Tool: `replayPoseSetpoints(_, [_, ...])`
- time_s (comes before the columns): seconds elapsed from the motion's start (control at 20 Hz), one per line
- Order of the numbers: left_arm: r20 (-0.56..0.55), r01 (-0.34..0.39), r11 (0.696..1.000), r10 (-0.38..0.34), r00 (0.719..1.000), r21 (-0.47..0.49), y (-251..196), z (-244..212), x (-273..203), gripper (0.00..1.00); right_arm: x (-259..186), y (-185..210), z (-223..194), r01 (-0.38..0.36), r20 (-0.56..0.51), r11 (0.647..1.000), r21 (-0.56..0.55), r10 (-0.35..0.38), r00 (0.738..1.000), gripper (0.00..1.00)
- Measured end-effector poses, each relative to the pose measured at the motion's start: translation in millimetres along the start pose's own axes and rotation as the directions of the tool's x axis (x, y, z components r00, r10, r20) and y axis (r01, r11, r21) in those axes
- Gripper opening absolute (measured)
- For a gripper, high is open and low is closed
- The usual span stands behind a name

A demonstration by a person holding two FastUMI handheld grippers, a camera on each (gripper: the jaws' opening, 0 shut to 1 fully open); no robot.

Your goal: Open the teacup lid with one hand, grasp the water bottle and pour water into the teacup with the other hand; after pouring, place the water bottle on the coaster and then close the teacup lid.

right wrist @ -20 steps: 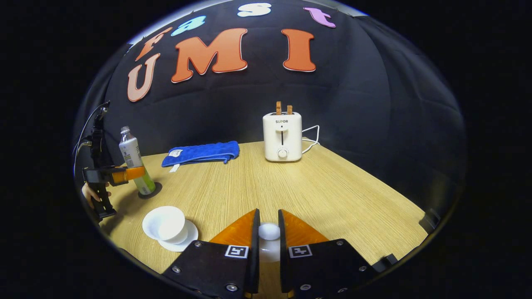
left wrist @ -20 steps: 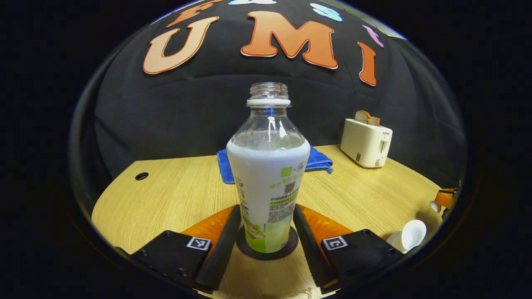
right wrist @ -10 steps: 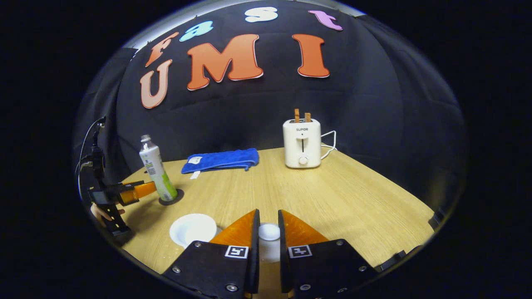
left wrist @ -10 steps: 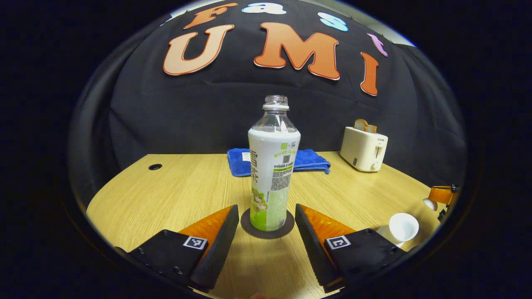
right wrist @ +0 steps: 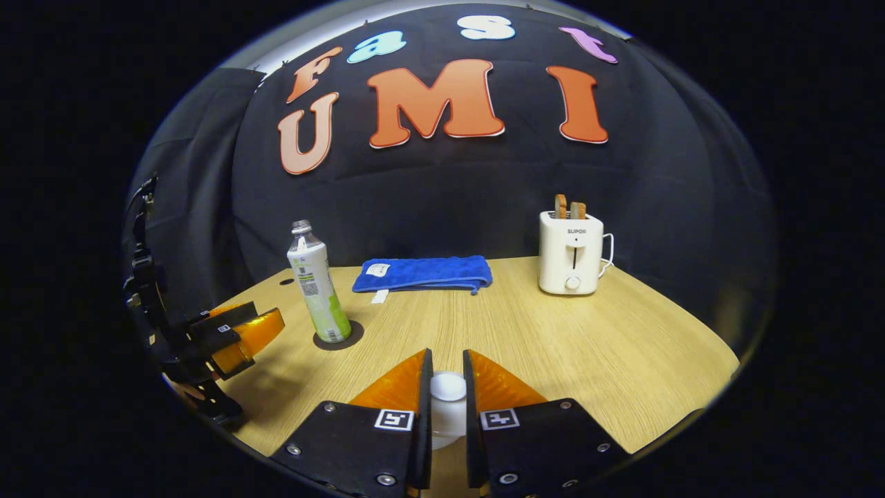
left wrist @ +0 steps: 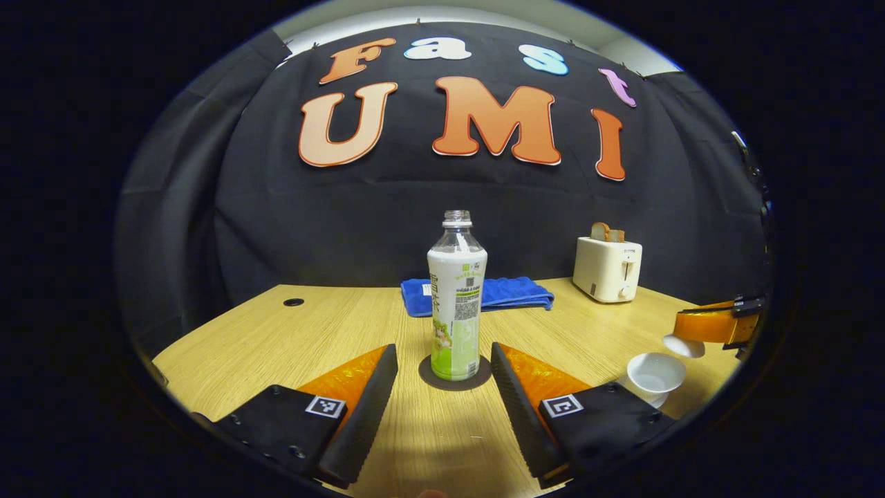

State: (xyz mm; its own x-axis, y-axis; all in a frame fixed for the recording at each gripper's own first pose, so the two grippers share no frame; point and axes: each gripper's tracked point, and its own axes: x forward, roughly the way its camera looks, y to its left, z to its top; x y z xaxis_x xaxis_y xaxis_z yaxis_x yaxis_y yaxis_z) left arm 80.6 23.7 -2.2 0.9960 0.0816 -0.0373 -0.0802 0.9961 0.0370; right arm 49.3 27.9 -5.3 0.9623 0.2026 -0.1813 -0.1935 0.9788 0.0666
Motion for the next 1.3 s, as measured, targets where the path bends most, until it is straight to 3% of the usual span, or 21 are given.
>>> replayPoseSetpoints(0.1, [-0.002, -0.007, 1.0, 0.007, 1.0, -0.016, 3, -5, -2, 0.87, 7, 7, -5, -0.003, -0.011, 1.0, -0.016, 0.003, 1.0, 0.2])
replayPoseSetpoints(0.15, [-0.001, -0.01, 1.0, 0.01, 1.0, -0.018, 5, -6, -2, 0.88, 10, 10, -8, -0.005, -0.016, 1.0, -0.024, 0.005, 1.0, 0.16])
replayPoseSetpoints(0.2, [-0.003, -0.011, 1.0, 0.011, 1.0, -0.02, 5, -7, -2, 0.87, 12, 13, -10, -0.005, -0.021, 1.0, -0.031, 0.004, 1.0, 0.2])
replayPoseSetpoints(0.25, [-0.005, -0.011, 1.0, 0.01, 1.0, -0.021, 7, -9, -2, 0.87, 14, 14, -13, -0.005, -0.028, 0.999, -0.038, 0.004, 1.0, 0.16])
replayPoseSetpoints(0.3, [-0.004, -0.014, 1.0, 0.014, 1.0, -0.022, 8, -9, -2, 0.88, 15, 16, -15, -0.004, -0.032, 0.999, -0.044, 0.003, 0.999, 0.2])
replayPoseSetpoints(0.85, [0.019, -0.018, 1.0, 0.018, 1.0, 0.007, 6, -1, -7, 0.88, 13, 23, -22, -0.011, -0.037, 0.997, -0.08, 0.008, 0.999, 0.24])
replayPoseSetpoints(1.0, [0.025, -0.019, 1.0, 0.019, 1.0, 0.017, 5, 1, -8, 0.87, 7, 18, -18, -0.005, -0.036, 0.999, -0.043, 0.003, 0.999, 0.44])
replayPoseSetpoints(1.15, [0.03, -0.023, 0.999, 0.023, 0.999, 0.022, 4, 3, -8, 0.88, 1, 6, -9, 0.015, -0.01, 1.0, -0.026, -0.015, 1.0, 0.74])
replayPoseSetpoints(1.3, [0.036, -0.029, 0.999, 0.029, 0.999, 0.02, 3, 7, -12, 0.88, -4, -13, -3, 0.059, 0.012, 0.997, -0.051, -0.058, 0.998, 0.88])
